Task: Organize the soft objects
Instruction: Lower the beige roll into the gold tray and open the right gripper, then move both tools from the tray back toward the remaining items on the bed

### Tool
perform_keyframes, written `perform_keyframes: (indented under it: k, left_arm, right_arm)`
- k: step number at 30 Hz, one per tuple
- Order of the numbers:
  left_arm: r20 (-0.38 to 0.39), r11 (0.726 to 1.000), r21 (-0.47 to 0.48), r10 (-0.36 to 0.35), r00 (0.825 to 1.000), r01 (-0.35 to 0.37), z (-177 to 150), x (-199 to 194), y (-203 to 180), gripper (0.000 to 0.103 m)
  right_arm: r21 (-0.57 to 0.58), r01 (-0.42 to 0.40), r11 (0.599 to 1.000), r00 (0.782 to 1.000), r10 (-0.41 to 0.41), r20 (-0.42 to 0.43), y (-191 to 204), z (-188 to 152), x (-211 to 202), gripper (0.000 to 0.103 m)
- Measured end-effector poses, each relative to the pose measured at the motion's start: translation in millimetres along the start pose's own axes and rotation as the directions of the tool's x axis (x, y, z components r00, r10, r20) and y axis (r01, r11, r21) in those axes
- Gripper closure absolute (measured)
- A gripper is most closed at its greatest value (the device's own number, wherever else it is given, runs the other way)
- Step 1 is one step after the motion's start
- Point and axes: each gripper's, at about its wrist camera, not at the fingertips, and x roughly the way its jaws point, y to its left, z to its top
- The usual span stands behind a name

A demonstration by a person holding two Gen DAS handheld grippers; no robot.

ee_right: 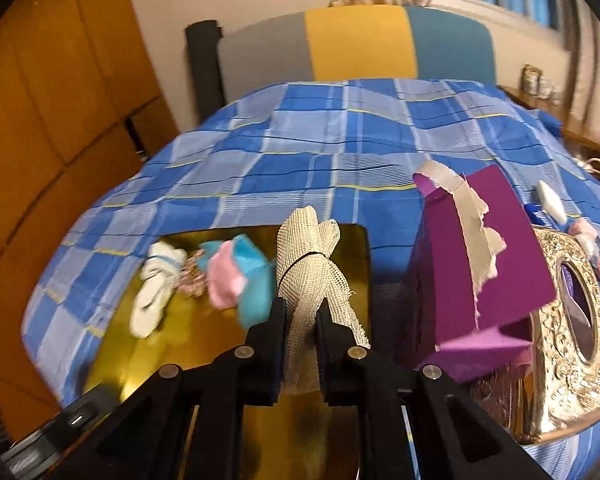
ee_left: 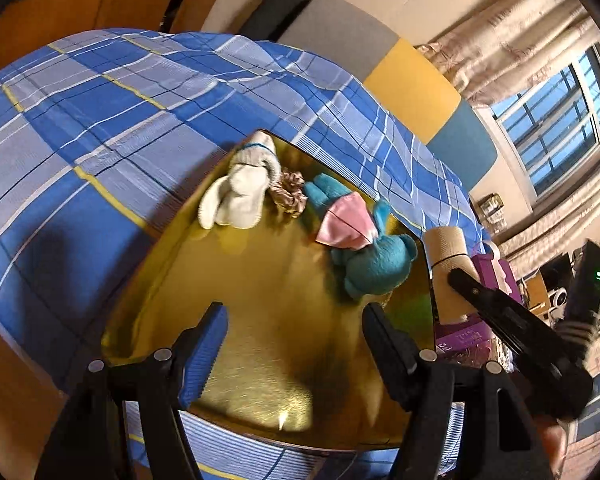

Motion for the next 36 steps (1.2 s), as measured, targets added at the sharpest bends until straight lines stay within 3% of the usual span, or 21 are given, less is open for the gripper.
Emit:
perform_keyframes:
  k: [10,13,19,23,27,36]
  left_arm:
    - [-0.01,0.999,-0.035,-0.009,1.0,0.009,-4,-4,12,0.033]
    - [-0.009,0.999,-0.029,-0.016,1.0,0.016,-5,-4,11,0.033]
    - [-0.026,0.999,-0.036,-0.007,1.0,0.006,-8,5,9,0.033]
    - [-0.043,0.999,-0.052,-0.008,0.999,0.006,-13,10,8,0.033]
    - [-0.053,1.0,-0.03,0.005,0.999,-0.006,-18,13,3,0.033]
    - [-0.059,1.0,0.031,0.002,0.998,-0.001,-25,15,-19,0.033]
  right_arm:
    - [-0.071,0.155,0.985,0.988,-0.155,-0.001,10,10,47,0.083]
    - [-0.047,0.125,0.991,0.992,-0.126,-0.003,5,8,45,0.061]
    - [-0.019,-0.039,0.999,0.999,0.039,0.01,9,-11,7,0.037]
    - [-0.07,-0.159,0.985,0.987,0.159,-0.013,20,-32,-18,0.034]
    - [-0.154,-0.217,0.964,0.976,0.214,-0.036,25,-53,-34,0.034]
    - [-0.268,-0.195,0.943,0.979,0.205,0.01,6,-68,-66,0.032]
